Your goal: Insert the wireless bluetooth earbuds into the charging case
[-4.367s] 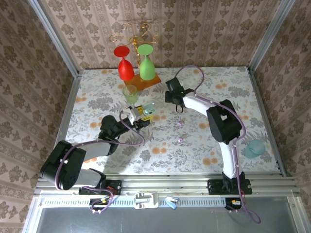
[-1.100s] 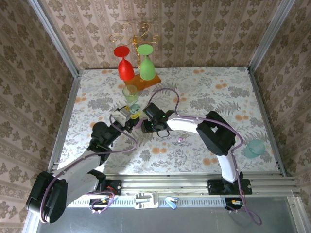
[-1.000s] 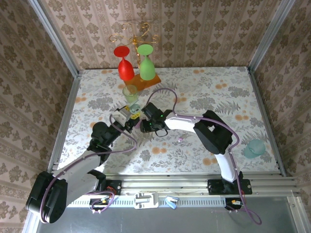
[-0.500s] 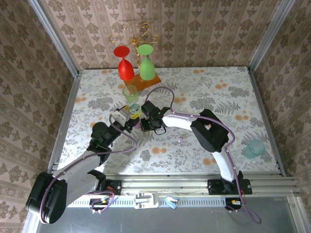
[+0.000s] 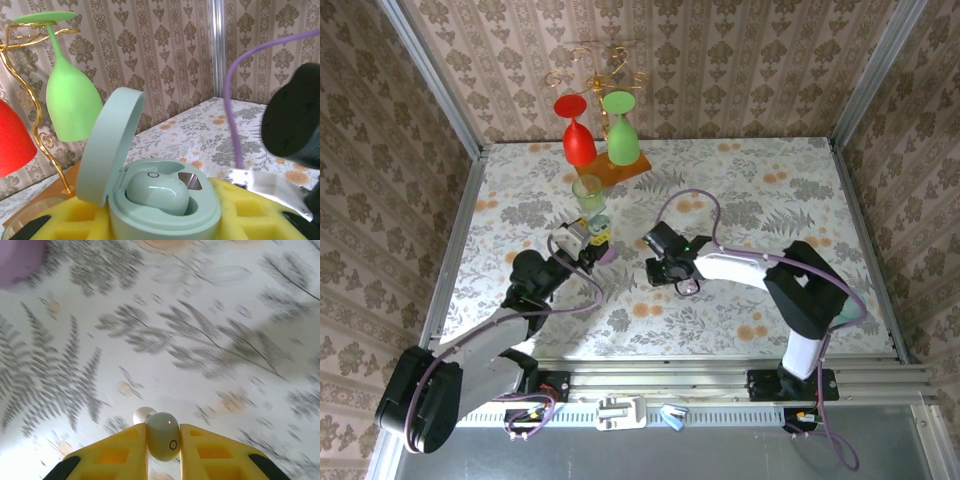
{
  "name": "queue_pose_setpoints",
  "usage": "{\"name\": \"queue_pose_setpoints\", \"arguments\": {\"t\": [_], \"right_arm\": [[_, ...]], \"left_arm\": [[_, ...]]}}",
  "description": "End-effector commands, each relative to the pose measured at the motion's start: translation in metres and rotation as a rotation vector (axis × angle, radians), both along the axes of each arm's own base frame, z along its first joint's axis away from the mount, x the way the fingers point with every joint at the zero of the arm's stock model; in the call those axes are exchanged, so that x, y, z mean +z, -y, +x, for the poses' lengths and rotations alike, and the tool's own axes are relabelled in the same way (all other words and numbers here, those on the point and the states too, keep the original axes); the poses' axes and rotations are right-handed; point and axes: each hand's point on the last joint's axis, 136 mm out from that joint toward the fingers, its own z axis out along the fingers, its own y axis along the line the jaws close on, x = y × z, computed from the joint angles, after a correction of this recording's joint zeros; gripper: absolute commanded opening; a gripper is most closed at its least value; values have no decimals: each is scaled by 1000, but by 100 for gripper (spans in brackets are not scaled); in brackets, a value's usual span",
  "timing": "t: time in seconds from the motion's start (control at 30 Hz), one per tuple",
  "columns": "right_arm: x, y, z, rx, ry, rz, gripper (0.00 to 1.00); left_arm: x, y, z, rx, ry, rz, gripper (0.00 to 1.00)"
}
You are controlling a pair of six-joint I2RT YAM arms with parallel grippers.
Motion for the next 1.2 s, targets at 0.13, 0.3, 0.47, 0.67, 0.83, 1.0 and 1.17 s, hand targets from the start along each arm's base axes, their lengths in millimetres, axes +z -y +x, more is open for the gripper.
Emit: {"name": "queue_pose_setpoints", "arguments": {"t": [0.13, 0.3, 0.47, 0.67, 0.83, 1.0, 1.17], "right_arm": [[-14, 31, -23, -74, -55, -31, 21], [-11, 13, -27, -45, -68, 45, 33], [-4, -6, -29, -1, -83, 108, 36], [7, -28, -31, 57, -103, 204, 39], [21, -34, -28, 88, -71, 227, 41], [25, -24, -15, 139, 11, 125, 43], [17, -40, 2, 187, 27, 105, 43]], "left_arm": [[17, 11, -1, -55, 39, -55, 20], [15, 11, 0, -55, 32, -50, 20], [13, 11, 1, -52, 27, -47, 20], [14, 12, 0, -53, 30, -47, 20], [13, 11, 0, -50, 28, -44, 20], [14, 10, 0, -44, 36, -45, 20], [15, 9, 0, -42, 37, -47, 20]]}}
